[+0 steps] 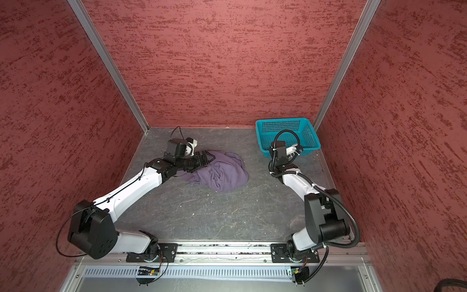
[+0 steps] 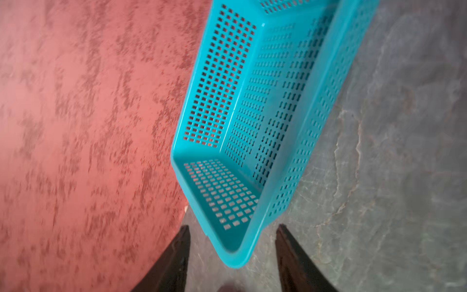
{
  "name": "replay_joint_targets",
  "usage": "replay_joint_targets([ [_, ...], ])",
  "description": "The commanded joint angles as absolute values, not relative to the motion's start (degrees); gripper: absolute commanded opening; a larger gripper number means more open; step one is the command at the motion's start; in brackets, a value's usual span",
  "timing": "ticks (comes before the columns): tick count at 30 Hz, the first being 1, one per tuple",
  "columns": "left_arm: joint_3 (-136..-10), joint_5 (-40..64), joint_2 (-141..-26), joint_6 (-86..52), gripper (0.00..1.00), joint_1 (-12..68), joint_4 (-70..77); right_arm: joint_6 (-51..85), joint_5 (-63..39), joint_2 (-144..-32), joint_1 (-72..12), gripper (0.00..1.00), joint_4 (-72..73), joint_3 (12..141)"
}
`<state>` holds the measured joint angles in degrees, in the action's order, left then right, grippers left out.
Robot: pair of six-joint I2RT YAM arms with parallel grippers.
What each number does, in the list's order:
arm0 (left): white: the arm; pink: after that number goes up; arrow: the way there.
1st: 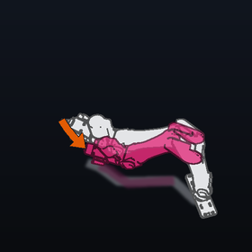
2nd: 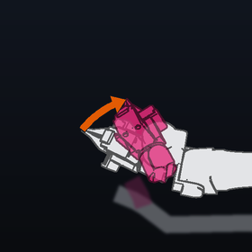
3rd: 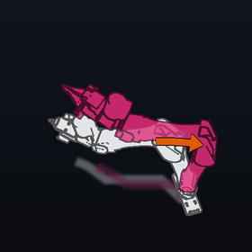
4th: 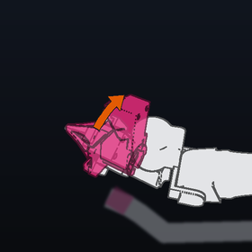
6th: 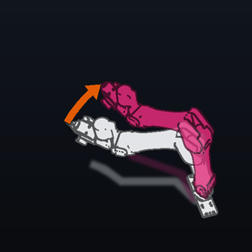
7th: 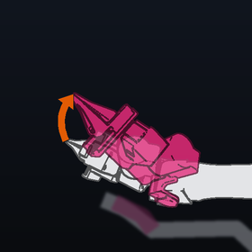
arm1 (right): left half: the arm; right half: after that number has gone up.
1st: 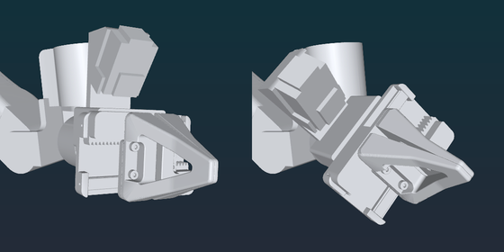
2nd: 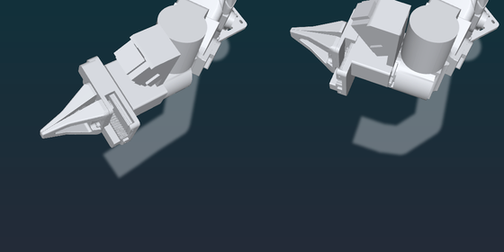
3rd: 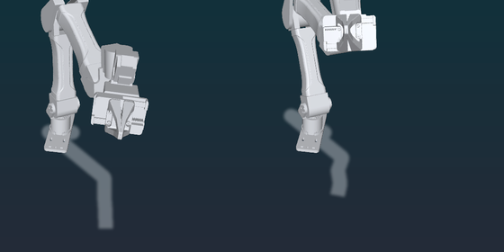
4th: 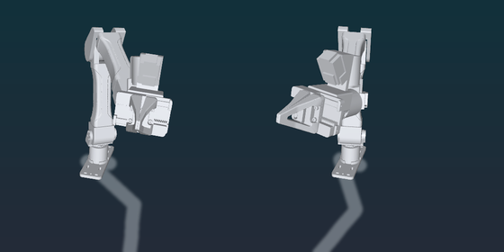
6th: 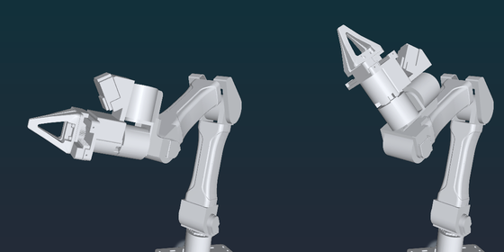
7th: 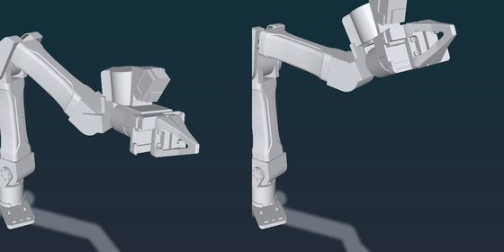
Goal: Fold and stack the trousers
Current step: Rotate the basket at the top-right of the table.
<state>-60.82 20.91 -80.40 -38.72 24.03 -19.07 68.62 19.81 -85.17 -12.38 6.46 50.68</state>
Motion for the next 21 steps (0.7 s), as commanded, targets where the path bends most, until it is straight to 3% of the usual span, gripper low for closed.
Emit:
replay_joint_targets([
  [1,-63.13,20.0,-81.37,-37.18,0.89,24.58,-20.34,57.14,16.39,-81.29,-13.49,0.36,6.25,46.73],
  [3,-63.71,19.93,-81.87,-37.18,0.89,24.61,-20.67,54.91,15.82,-79.46,-13.61,0.09,5.5,43.97],
  [4,-63.88,19.95,-81.91,-37.27,0.89,24.56,-20.74,53.77,15.95,-78.7,-13.62,0.01,5.41,42.44],
  [9,-63.86,18.9,-81.13,-37.09,0.86,24.7,-21.27,48.64,13.67,-80.43,-13.5,0.0,7.61,39.65],
  [21,-59.22,14.78,-74.12,-37.19,0.85,23.74,-25.03,45.81,5.89,-102.14,-11.53,0.0,6.41,57.52],
])
